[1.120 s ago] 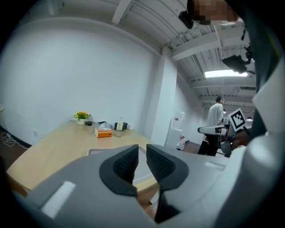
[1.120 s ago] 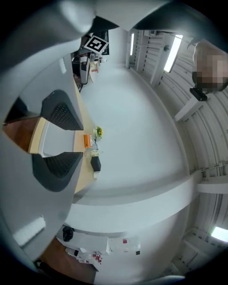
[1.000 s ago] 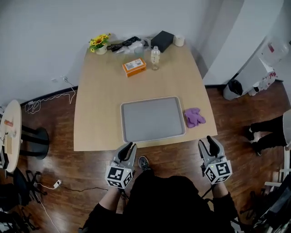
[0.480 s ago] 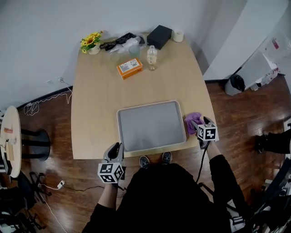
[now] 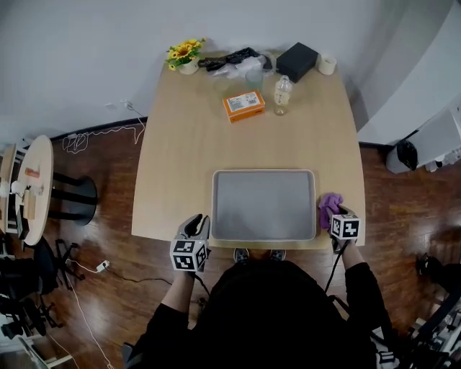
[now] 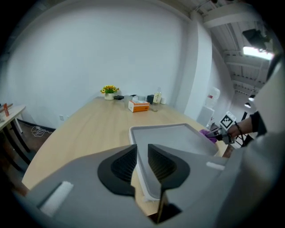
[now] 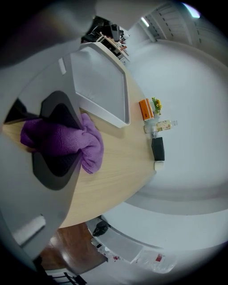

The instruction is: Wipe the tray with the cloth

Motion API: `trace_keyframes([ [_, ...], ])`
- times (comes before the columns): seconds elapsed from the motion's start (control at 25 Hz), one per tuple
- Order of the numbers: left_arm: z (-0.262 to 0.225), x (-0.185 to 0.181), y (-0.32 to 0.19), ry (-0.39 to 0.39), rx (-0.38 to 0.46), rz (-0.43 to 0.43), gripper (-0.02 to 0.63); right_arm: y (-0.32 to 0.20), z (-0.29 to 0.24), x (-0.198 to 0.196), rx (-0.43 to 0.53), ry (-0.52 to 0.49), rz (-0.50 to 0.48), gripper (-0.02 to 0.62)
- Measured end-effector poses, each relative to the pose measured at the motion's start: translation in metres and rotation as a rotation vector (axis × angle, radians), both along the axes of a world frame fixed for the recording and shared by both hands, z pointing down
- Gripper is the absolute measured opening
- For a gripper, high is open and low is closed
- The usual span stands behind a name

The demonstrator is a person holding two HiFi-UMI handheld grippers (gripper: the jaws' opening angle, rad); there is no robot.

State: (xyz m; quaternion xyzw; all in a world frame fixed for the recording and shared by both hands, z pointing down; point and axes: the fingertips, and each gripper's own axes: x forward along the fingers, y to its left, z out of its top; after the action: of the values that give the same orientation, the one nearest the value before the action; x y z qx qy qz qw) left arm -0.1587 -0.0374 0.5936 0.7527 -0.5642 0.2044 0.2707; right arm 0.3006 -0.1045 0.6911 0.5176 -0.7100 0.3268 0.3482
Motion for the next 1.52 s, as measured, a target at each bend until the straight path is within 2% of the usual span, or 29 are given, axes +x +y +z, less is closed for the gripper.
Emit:
trace_keyframes([
  [0.12, 0.035, -0.008, -0.009, 0.01, -0.127, 0.013, 0.158, 0.001, 0.001, -0.002, -0.016, 0.001, -0.01, 0.127],
  [0.24, 0.068, -0.001, -0.013, -0.023, -0.235, 0.076, 0.163, -0.001, -0.007, -0.005, 0.004, -0.003, -0.011, 0.126],
  [0.36, 0.09, 0.005, -0.016, -0.085, -0.294, 0.135, 0.163, -0.014, -0.044, -0.018, 0.106, -0.001, -0.038, 0.126],
  [0.44, 0.094, 0.008, -0.015, -0.08, -0.294, 0.144, 0.15, -0.022, -0.072, -0.048, 0.183, -0.011, -0.141, 0.126],
  [0.52, 0.093, 0.009, -0.013, -0.064, -0.286, 0.144, 0.079, -0.025, -0.085, -0.092, 0.224, -0.012, -0.274, 0.126],
  [0.64, 0.092, 0.005, -0.013, -0.059, -0.277, 0.136, 0.071, -0.027, -0.071, -0.146, 0.205, 0.051, -0.404, 0.126],
  [0.72, 0.092, 0.004, -0.012, -0.046, -0.282, 0.137, 0.071, -0.027, -0.054, -0.153, 0.165, 0.097, -0.39, 0.126],
  [0.8, 0.092, 0.005, -0.01, -0.035, -0.289, 0.146, 0.072, -0.026, -0.043, -0.141, 0.133, 0.107, -0.335, 0.126],
  [1.0, 0.092, 0.011, -0.012, -0.011, -0.296, 0.147, 0.074, -0.059, -0.042, -0.098, 0.149, 0.143, -0.237, 0.126],
  [1.12, 0.091, 0.014, -0.013, -0.009, -0.295, 0.155, 0.075, -0.089, -0.037, -0.11, 0.122, 0.156, -0.238, 0.126],
  [1.24, 0.092, 0.014, -0.013, -0.002, -0.29, 0.157, 0.075, -0.1, -0.029, -0.169, 0.108, 0.139, -0.306, 0.124],
  [1.52, 0.093, 0.012, -0.011, 0.033, -0.279, 0.167, 0.077, -0.078, -0.026, -0.382, 0.109, 0.013, -0.574, 0.124],
])
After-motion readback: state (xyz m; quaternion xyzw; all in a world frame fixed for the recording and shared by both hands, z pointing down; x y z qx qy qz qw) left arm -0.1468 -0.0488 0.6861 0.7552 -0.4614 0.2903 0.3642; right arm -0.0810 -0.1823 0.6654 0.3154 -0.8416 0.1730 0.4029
